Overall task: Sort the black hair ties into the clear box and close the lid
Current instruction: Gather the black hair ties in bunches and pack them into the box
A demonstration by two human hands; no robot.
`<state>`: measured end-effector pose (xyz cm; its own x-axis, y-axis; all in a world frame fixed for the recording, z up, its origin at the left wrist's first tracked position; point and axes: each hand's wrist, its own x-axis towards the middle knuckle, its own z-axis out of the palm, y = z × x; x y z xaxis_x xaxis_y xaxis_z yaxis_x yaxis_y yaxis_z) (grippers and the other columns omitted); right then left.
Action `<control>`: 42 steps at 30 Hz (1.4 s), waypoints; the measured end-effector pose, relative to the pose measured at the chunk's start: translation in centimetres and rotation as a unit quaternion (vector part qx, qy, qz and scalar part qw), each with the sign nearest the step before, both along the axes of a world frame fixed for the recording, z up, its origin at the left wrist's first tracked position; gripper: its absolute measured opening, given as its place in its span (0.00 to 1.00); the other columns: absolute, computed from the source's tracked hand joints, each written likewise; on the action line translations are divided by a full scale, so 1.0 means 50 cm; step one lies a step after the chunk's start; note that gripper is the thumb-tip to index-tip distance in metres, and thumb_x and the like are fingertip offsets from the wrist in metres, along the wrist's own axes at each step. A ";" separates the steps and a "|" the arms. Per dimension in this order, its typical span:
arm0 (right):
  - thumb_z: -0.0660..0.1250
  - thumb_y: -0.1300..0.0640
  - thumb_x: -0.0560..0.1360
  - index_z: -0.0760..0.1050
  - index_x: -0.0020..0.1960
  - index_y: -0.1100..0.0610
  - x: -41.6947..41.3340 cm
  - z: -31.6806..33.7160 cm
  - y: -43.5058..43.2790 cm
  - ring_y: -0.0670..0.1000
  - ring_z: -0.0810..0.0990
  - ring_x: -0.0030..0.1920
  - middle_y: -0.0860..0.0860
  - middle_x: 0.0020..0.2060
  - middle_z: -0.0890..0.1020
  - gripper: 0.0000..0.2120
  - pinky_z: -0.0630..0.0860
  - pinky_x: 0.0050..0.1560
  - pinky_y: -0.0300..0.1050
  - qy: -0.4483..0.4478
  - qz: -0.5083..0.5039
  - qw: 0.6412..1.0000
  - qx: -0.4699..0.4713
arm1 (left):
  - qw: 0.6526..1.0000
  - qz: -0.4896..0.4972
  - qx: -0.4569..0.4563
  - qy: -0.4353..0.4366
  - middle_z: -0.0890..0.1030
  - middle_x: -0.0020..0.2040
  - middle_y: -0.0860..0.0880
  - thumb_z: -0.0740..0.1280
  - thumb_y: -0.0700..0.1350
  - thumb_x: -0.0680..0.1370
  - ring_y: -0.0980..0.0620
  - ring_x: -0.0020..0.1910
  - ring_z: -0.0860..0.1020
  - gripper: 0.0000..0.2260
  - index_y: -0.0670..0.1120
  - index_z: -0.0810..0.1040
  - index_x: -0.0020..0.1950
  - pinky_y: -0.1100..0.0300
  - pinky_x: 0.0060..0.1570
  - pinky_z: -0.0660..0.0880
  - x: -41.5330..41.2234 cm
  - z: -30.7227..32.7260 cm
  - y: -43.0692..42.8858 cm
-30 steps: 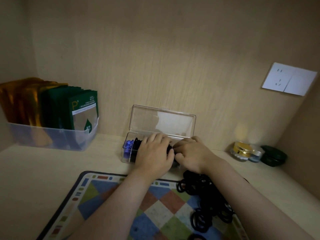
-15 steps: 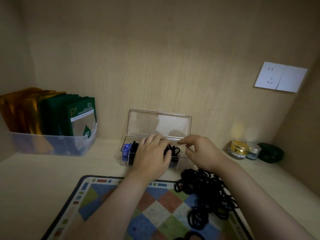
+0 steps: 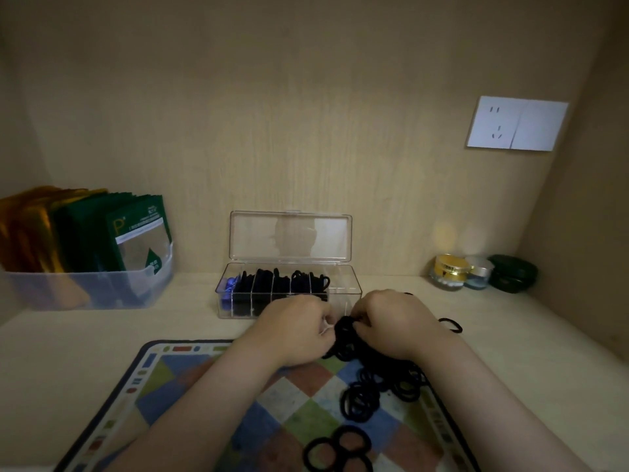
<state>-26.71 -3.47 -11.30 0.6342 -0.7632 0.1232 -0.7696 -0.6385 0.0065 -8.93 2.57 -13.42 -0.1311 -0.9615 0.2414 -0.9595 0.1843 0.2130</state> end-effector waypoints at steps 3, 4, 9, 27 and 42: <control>0.58 0.45 0.77 0.81 0.44 0.53 0.013 -0.011 0.004 0.54 0.79 0.44 0.51 0.44 0.79 0.16 0.77 0.43 0.48 0.004 0.001 1.000 0.017 | 0.999 0.001 0.046 -0.018 0.78 0.51 0.57 0.65 0.55 0.77 0.54 0.53 0.77 0.13 0.58 0.81 0.60 0.57 0.49 0.75 0.005 -0.007 -0.001; 0.58 0.44 0.76 0.81 0.43 0.53 0.015 -0.011 0.007 0.54 0.79 0.44 0.51 0.44 0.79 0.17 0.78 0.44 0.48 0.003 0.002 1.000 0.027 | 0.999 0.003 0.050 -0.015 0.78 0.52 0.58 0.66 0.55 0.76 0.55 0.53 0.77 0.13 0.58 0.81 0.59 0.57 0.51 0.75 0.005 -0.009 -0.003; 0.63 0.40 0.71 0.82 0.51 0.47 0.009 0.001 0.014 0.52 0.79 0.50 0.48 0.50 0.76 0.17 0.77 0.52 0.49 0.011 0.015 0.995 0.101 | 0.995 0.023 0.056 0.085 0.77 0.40 0.61 0.69 0.48 0.74 0.61 0.42 0.77 0.06 0.57 0.83 0.48 0.58 0.48 0.77 0.007 -0.010 -0.004; 0.73 0.56 0.75 0.84 0.45 0.55 0.000 0.000 -0.003 0.45 0.82 0.36 0.49 0.37 0.85 0.03 0.78 0.40 0.43 -0.320 0.057 0.901 0.286 | 0.920 0.077 0.114 0.367 0.85 0.41 0.50 0.68 0.42 0.79 0.53 0.33 0.83 0.07 0.53 0.83 0.46 0.60 0.39 0.82 0.040 0.010 0.004; 0.68 0.60 0.79 0.79 0.47 0.64 0.018 -0.001 0.014 0.51 0.81 0.29 0.55 0.32 0.84 0.06 0.75 0.23 0.41 -0.459 -0.022 0.776 0.431 | 0.707 0.003 0.186 0.682 0.82 0.56 0.36 0.62 0.43 0.82 0.42 0.51 0.83 0.13 0.37 0.79 0.61 0.51 0.51 0.82 0.006 0.006 0.002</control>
<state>-25.81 -2.76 -11.36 0.5517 -0.8318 -0.0605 -0.2178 -0.0737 -0.9732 -8.63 2.66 -13.12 -0.0161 -0.9912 -0.1316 0.1844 -0.1323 0.9739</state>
